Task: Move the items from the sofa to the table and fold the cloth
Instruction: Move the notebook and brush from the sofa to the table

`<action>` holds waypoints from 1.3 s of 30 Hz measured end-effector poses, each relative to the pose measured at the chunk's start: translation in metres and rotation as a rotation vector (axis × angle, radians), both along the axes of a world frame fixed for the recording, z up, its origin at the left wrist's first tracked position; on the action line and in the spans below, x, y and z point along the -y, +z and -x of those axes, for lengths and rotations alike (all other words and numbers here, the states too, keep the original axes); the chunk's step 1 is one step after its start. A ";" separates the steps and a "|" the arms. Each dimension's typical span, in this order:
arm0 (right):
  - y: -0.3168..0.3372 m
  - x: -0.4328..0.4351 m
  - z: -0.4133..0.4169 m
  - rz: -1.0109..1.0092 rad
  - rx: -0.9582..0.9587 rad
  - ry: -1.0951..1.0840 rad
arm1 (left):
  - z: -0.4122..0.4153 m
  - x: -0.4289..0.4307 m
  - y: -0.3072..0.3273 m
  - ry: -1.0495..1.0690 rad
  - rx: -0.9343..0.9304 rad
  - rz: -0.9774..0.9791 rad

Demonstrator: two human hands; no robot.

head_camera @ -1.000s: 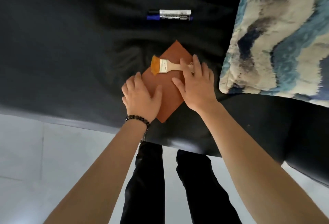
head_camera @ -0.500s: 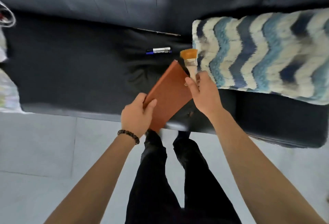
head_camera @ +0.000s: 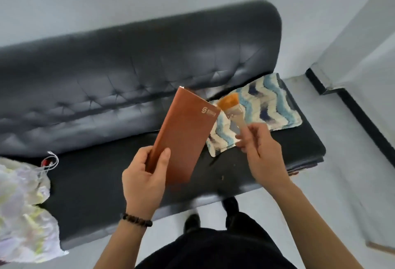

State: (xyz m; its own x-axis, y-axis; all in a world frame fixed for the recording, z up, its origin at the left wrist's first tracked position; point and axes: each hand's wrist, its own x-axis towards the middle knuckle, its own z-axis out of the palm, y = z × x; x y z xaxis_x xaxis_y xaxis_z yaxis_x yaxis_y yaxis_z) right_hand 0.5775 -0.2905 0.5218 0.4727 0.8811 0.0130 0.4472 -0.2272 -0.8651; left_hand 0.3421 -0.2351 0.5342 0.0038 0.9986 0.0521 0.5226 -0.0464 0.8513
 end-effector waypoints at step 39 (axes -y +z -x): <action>-0.020 0.872 -0.118 -0.012 -0.145 -1.910 | -0.460 0.698 -0.011 -1.410 0.091 0.022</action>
